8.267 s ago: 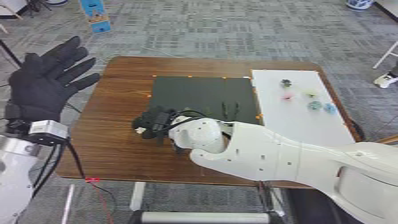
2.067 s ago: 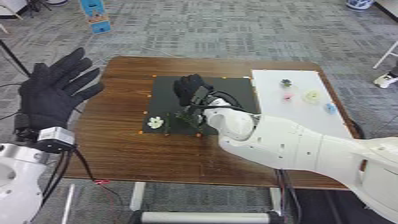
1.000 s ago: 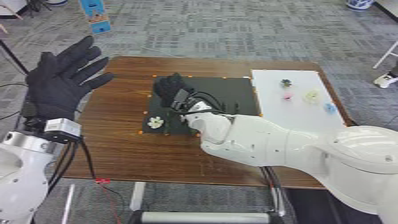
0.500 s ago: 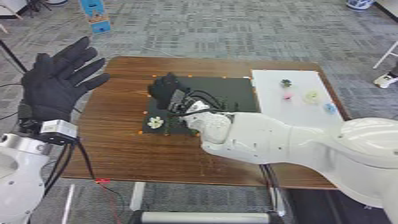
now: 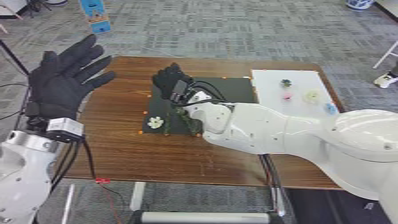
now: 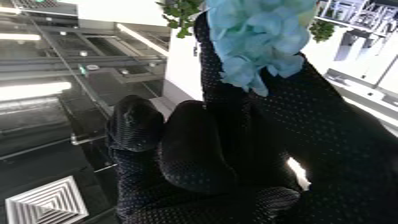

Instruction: Arrange flowers

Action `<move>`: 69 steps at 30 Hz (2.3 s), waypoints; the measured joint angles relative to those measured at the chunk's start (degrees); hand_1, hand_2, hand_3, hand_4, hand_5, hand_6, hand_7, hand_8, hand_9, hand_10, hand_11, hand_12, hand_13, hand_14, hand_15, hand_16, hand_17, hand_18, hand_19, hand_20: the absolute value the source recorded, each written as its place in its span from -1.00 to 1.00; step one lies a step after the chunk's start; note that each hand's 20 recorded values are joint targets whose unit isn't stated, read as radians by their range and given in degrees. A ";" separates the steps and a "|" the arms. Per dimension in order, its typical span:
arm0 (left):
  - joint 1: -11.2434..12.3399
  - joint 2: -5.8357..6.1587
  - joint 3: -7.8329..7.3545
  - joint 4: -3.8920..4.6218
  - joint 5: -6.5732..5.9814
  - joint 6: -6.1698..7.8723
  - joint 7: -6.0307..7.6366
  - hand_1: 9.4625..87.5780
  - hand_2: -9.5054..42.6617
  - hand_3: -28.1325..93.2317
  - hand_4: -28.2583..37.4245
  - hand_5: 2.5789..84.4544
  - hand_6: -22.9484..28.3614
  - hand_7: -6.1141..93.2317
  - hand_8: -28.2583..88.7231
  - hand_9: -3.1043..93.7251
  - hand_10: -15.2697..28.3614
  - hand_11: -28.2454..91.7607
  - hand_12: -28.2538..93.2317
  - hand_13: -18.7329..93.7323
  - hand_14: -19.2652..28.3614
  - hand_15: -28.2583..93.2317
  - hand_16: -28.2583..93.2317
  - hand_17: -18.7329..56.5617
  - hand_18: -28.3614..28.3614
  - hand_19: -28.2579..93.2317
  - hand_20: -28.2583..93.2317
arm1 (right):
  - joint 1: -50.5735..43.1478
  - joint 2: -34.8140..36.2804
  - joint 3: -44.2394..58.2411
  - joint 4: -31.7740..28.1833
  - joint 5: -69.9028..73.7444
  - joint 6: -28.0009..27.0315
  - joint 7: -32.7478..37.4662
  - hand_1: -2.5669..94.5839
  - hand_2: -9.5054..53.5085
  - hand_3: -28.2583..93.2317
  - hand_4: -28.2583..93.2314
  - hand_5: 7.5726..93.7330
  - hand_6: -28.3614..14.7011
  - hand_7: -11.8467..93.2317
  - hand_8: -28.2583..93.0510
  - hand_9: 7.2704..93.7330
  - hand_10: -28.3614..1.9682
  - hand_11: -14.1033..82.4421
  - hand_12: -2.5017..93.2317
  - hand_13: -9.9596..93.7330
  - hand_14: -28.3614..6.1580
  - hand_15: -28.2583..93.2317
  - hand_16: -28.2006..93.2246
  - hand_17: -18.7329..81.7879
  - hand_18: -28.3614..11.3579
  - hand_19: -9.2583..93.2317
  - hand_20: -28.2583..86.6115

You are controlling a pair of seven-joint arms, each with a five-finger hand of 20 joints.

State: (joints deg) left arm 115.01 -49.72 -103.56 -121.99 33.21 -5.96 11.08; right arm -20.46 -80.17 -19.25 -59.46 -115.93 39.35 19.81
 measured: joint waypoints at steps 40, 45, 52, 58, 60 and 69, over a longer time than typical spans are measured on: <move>-1.90 0.18 1.02 0.57 0.02 -0.39 -0.11 -0.70 -0.81 0.50 -1.00 -0.37 0.01 -0.59 -0.65 -0.44 0.22 -0.32 -0.27 -0.31 0.42 -0.31 -0.47 -0.75 0.92 0.16 -0.53 | 0.22 -0.08 0.08 -1.19 1.08 -5.22 0.27 0.15 -1.00 0.45 -1.00 0.39 0.64 -0.16 -0.66 0.66 0.57 -0.46 -0.29 0.59 0.38 0.90 0.06 0.15 -0.56 0.98 0.44; -1.93 0.17 1.02 0.57 0.02 -0.39 -0.13 -0.70 -0.81 0.50 -1.00 -0.37 0.01 -0.60 -0.65 -0.44 0.22 -0.32 -0.27 -0.31 0.42 -0.31 -0.47 -0.75 0.92 0.16 -0.53 | 0.44 0.14 0.18 -1.41 1.42 -5.61 0.21 0.17 -1.00 0.37 -1.00 0.37 0.62 -0.17 -0.66 0.62 0.53 -0.40 -0.34 0.59 0.37 0.90 0.06 0.15 -0.56 0.97 0.44; -1.94 0.17 1.02 0.58 0.04 -0.43 -0.18 -0.70 -0.81 0.50 -1.00 -0.37 0.02 -0.60 -0.65 -0.44 0.22 -0.31 -0.27 -0.31 0.42 -0.31 -0.47 -0.75 0.92 0.16 -0.53 | 0.59 0.41 0.41 -1.92 1.53 -6.15 0.17 0.17 -1.00 0.35 -1.00 0.36 0.62 -0.19 -0.65 0.59 0.51 -0.36 -0.38 0.58 0.37 0.90 0.05 0.14 -0.56 0.97 0.44; -1.94 0.15 0.98 0.59 0.04 -0.46 -0.18 -0.70 -0.81 0.50 -1.00 -0.37 0.01 -0.60 -0.65 -0.44 0.22 -0.31 -0.27 -0.31 0.42 -0.31 -0.47 -0.75 0.93 0.16 -0.53 | 0.62 0.60 0.90 -2.23 1.55 -7.81 0.17 0.15 -1.00 0.38 -1.00 0.34 0.61 -0.20 -0.64 0.57 0.48 -0.34 -0.42 0.57 0.36 0.89 0.05 0.14 -0.57 0.97 0.44; -1.93 0.15 0.94 0.59 0.04 -0.46 -0.19 -0.70 -0.81 0.50 -1.00 -0.37 0.01 -0.60 -0.65 -0.44 0.22 -0.32 -0.27 -0.32 0.42 -0.31 -0.47 -0.75 0.93 0.16 -0.53 | 0.63 0.67 0.99 -2.33 1.56 -8.18 0.17 0.16 -1.00 0.35 -1.00 0.33 0.61 -0.21 -0.64 0.56 0.48 -0.33 -0.43 0.57 0.36 0.89 0.05 0.14 -0.57 0.97 0.44; -1.96 0.15 0.95 0.61 0.04 -0.48 -0.22 -0.70 -0.80 0.50 -1.00 -0.37 0.01 -0.60 -0.65 -0.44 0.22 -0.32 -0.27 -0.31 0.42 -0.31 -0.47 -0.75 0.92 0.17 -0.53 | 0.63 0.88 1.34 -2.65 1.67 -9.31 0.15 -0.04 -1.00 0.65 -1.00 0.32 0.61 -0.23 -0.65 0.52 0.43 -0.28 -0.49 0.56 0.36 0.89 0.06 0.13 -0.57 0.96 0.45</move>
State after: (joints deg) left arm 113.05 -49.57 -102.61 -121.38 33.25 -6.44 10.86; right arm -19.83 -79.29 -17.91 -62.11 -114.26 30.04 19.96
